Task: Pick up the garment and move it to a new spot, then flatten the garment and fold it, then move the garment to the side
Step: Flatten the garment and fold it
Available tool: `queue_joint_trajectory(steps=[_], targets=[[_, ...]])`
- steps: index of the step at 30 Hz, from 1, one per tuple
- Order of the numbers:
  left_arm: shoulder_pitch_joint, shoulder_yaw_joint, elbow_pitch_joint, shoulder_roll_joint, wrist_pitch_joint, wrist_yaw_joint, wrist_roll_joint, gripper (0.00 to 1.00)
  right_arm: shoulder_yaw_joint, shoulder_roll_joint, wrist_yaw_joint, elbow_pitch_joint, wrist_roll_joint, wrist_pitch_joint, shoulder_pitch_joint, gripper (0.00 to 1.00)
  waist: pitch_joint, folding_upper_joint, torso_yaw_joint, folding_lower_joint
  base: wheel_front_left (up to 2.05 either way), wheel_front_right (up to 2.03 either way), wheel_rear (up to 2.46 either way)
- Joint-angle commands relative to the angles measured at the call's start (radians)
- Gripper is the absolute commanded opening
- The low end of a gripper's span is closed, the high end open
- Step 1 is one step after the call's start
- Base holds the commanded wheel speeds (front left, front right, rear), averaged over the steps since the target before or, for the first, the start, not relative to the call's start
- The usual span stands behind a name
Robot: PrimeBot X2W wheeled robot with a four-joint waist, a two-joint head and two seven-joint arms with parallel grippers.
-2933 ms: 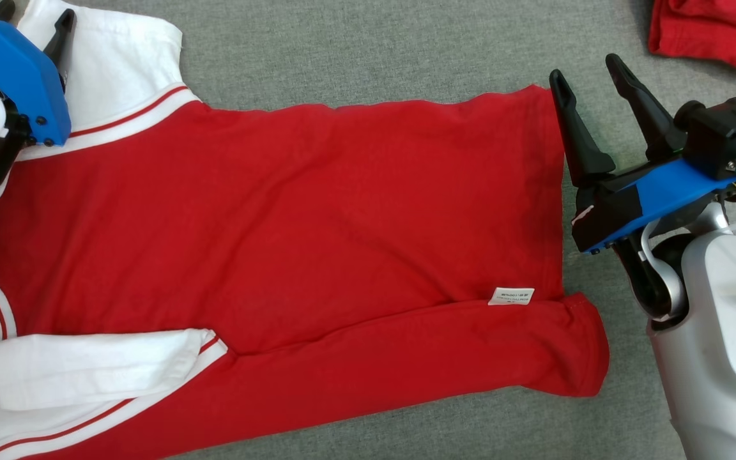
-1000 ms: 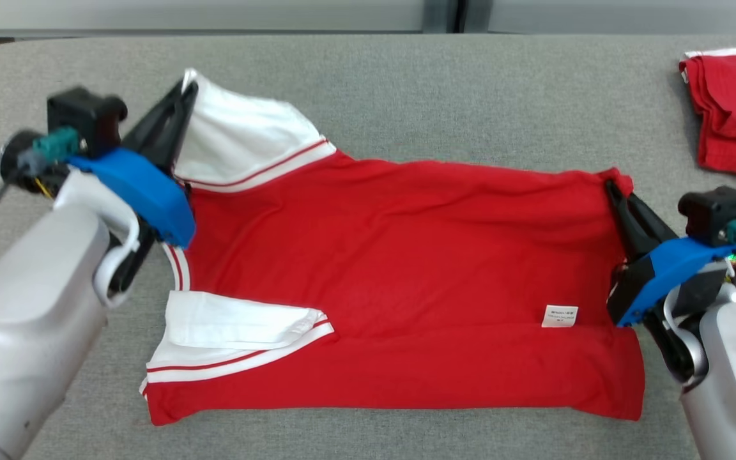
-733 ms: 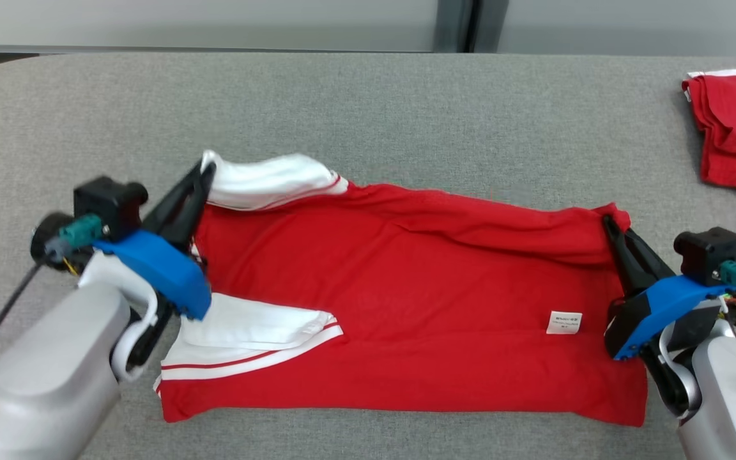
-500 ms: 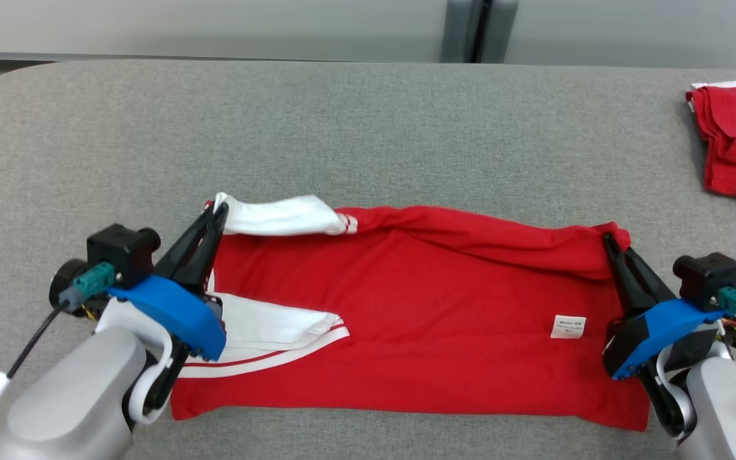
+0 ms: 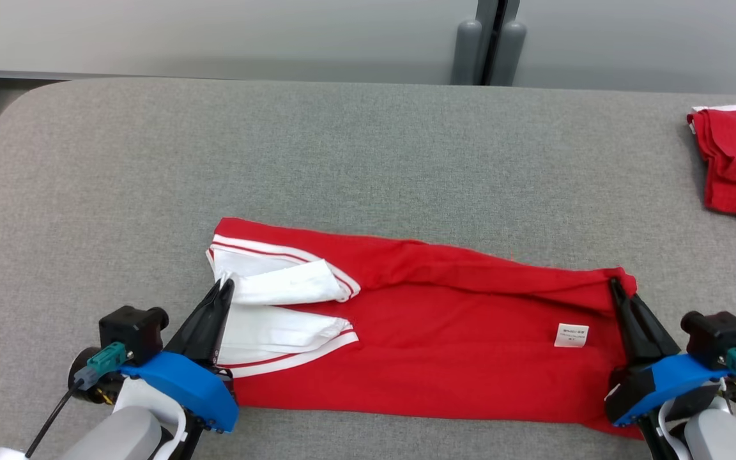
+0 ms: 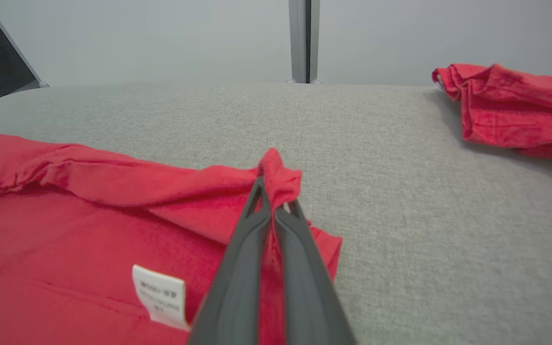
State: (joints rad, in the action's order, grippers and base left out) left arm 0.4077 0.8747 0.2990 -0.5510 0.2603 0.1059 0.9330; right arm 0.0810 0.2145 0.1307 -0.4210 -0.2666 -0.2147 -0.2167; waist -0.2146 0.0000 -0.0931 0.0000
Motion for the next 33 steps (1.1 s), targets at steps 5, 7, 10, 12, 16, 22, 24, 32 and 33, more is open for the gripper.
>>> queue_joint_trajectory(steps=[5,7,10,12,16,22,24,32,33], targets=[[-0.067,-0.087,-0.007,0.036,0.005,0.023,-0.044,1.0,-0.015,-0.017,0.0,0.02,-0.023,-0.028,0.05,1.0,0.022,0.0,-0.002,0.0,0.0,0.0,0.0],[-0.087,-0.135,-0.018,0.053,0.005,0.022,-0.071,1.0,-0.024,-0.019,0.0,0.036,-0.029,-0.035,0.062,1.0,0.027,0.0,-0.004,0.0,0.0,0.0,0.0],[-0.126,-0.217,-0.037,0.085,0.006,0.028,-0.131,1.0,-0.04,-0.025,0.0,0.065,-0.045,-0.044,0.075,1.0,0.036,0.0,-0.004,0.0,0.0,0.0,0.0],[-0.156,-0.28,-0.052,0.107,0.006,0.031,-0.179,1.0,-0.052,-0.019,0.0,0.086,-0.046,-0.046,0.074,1.0,0.042,0.0,-0.003,0.0,0.0,0.0,0.0],[-0.209,-0.408,-0.098,0.158,0.006,0.029,-0.291,1.0,-0.076,-0.015,0.0,0.106,-0.056,-0.048,0.058,1.0,0.048,0.0,-0.001,0.0,0.0,0.0,0.0],[-0.264,-0.564,-0.15,0.245,0.006,0.0,-0.446,1.0,-0.118,-0.028,0.0,0.055,-0.04,0.002,0.03,1.0,0.043,0.0,-0.012,0.0,0.0,0.0,0.0],[-0.277,-0.614,-0.163,0.275,0.006,-0.011,-0.488,1.0,-0.127,-0.039,0.0,0.031,-0.036,0.026,0.034,1.0,0.041,0.0,-0.016,0.0,0.0,0.0,0.0],[-0.326,-0.777,-0.186,0.38,0.006,-0.077,-0.621,1.0,-0.147,-0.086,0.0,-0.044,-0.027,0.096,0.064,1.0,0.031,0.0,-0.019,0.0,0.0,0.0,0.0],[-0.331,-0.793,-0.188,0.39,0.006,-0.084,-0.634,1.0,-0.146,-0.091,0.0,-0.049,-0.024,0.102,0.069,1.0,0.03,0.0,-0.018,0.0,0.0,0.0,0.0]])
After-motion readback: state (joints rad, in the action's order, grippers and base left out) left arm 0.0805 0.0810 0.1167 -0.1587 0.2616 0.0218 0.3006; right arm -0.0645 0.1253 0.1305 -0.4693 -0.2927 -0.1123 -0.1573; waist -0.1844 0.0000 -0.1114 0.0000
